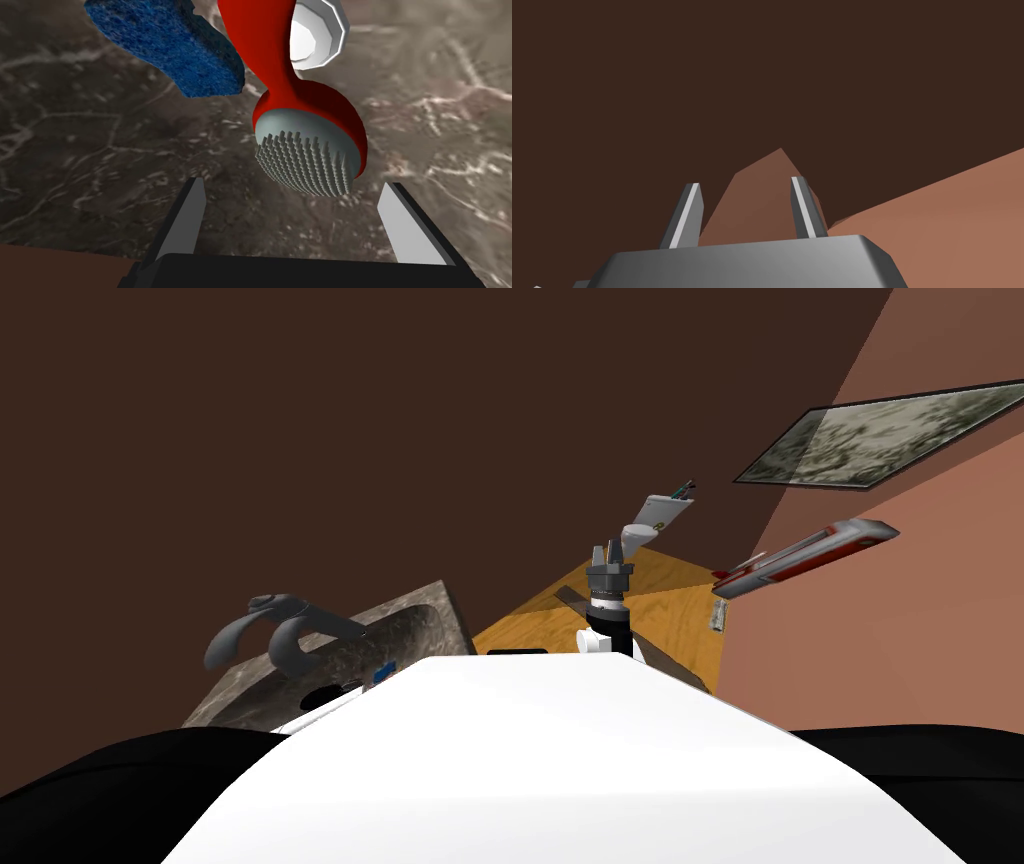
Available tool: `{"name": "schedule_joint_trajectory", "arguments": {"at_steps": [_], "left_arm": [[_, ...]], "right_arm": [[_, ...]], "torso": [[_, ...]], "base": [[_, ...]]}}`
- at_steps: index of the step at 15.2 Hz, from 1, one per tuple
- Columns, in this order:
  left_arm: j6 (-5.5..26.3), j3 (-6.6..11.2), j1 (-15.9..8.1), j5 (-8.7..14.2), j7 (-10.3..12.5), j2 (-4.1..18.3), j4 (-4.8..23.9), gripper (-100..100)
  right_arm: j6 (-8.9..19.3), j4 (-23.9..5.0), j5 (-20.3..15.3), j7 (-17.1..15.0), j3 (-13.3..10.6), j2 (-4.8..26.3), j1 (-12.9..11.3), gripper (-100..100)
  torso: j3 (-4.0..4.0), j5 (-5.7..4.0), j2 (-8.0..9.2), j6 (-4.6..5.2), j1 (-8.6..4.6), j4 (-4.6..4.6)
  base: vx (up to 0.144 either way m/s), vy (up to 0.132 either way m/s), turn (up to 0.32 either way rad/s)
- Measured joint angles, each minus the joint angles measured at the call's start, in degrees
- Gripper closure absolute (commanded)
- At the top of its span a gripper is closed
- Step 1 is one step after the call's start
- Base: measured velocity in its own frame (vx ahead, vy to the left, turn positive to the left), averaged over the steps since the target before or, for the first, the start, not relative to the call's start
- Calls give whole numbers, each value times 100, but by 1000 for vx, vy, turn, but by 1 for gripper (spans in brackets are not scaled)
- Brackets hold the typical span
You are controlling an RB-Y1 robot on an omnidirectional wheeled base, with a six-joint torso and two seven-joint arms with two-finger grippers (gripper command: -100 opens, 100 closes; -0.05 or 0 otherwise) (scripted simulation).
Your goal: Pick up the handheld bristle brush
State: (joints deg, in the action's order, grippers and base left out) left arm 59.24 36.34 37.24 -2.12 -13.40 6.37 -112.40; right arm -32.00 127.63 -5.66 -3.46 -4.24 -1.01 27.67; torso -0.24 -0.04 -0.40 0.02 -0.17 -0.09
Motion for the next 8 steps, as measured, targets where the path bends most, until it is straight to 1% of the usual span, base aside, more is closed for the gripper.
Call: {"name": "schedule_joint_trajectory", "arguments": {"at_steps": [2, 3, 5, 6, 8], "left_arm": [[180, 11, 53, 30, -7, -75, -29, -100], [261, 22, 41, 44, -5, -94, 38, -100], [430, 50, 39, 96, -9, -108, 58, -100], [497, 68, 61, 138, -16, -138, 83, -100], [489, 62, 57, 140, -14, -145, 134, -100]], "right_arm": [[0, 0, 0, 0, 0, 0, 0, 0], [0, 0, 0, 0, 0, 0, 0, 0], [0, 0, 0, 0, 0, 0, 0, 0], [0, 0, 0, 0, 0, 0, 0, 0], [0, 0, 0, 0, 1, 0, -1, 0]], "torso": [[5, 0, 9, -1, 2, 2], [5, 1, 10, 0, 2, 2], [7, 1, 12, 0, 5, 3], [8, 1, 14, -1, 5, 3], [16, 2, 29, -2, 10, 6]], "base": [[73, -15, -79], [75, -14, -64], [68, -5, -69], [40, -3, -29], [4, 19, 20]]}}
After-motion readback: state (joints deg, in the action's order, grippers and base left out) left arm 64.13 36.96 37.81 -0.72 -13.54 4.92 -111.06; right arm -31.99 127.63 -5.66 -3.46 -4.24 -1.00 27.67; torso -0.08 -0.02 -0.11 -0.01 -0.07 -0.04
